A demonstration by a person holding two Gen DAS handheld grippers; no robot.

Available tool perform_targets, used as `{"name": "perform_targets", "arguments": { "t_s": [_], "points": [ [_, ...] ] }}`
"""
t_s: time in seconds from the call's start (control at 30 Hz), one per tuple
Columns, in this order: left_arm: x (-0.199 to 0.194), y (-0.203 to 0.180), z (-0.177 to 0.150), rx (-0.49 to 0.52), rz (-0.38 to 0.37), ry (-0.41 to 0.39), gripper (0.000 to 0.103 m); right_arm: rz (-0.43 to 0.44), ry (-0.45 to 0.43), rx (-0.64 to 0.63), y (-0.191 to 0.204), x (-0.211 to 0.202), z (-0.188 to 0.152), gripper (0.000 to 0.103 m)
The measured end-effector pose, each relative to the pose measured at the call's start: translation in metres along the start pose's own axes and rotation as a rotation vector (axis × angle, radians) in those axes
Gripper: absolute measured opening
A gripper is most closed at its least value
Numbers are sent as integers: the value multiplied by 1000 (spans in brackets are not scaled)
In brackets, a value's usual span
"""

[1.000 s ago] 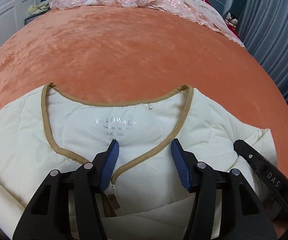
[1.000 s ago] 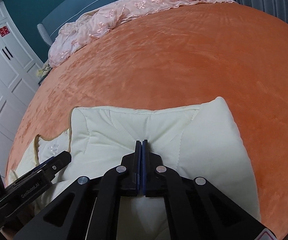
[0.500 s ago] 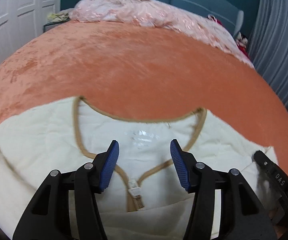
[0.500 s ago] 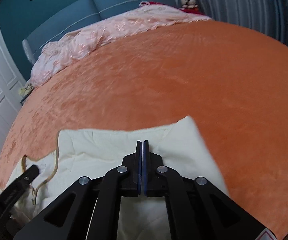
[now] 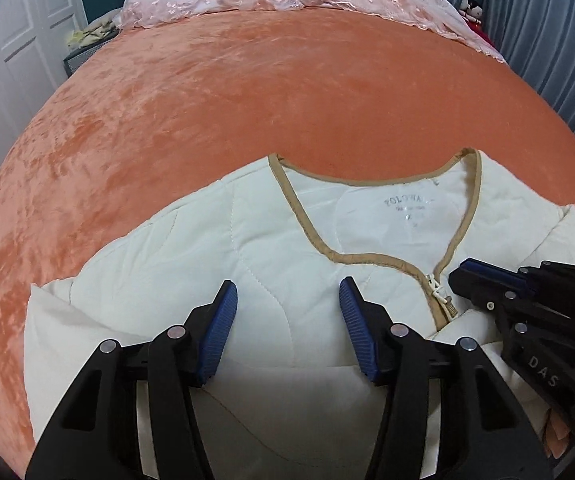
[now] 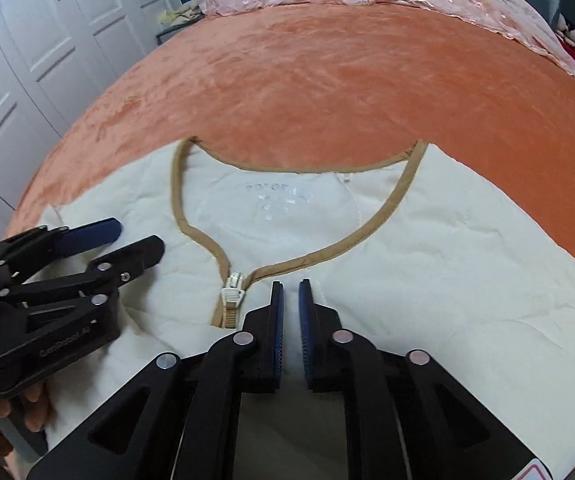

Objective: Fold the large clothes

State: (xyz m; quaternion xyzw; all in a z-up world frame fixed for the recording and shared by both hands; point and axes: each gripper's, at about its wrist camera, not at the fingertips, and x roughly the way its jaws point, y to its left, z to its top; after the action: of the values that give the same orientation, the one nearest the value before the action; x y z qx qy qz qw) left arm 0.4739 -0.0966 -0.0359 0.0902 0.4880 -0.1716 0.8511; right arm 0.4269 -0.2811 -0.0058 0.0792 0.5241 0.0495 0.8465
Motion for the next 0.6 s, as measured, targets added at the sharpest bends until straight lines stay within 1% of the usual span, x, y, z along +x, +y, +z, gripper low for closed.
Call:
{"name": "perform_targets", "arguments": {
  "t_s": [0.07, 0.17, 0.23, 0.37, 0.6],
  "points": [
    [7, 0, -4, -11, 16, -23, 54, 9, -27, 41, -8, 3, -1, 0],
    [13, -2, -8, -18, 46, -66, 55, 30, -59, 102, -17, 8, -6, 0],
    [15, -4, -8, -14, 61, -84, 55, 23, -81, 109, -16, 10, -7, 0],
    [19, -2, -8, -26, 73, -109, 58, -30, -116, 103, -13, 11, -8, 0],
    [22, -6, -10, -15, 117, -147, 60, -42, -149, 124, -17, 17, -7, 0]
  ]
}}
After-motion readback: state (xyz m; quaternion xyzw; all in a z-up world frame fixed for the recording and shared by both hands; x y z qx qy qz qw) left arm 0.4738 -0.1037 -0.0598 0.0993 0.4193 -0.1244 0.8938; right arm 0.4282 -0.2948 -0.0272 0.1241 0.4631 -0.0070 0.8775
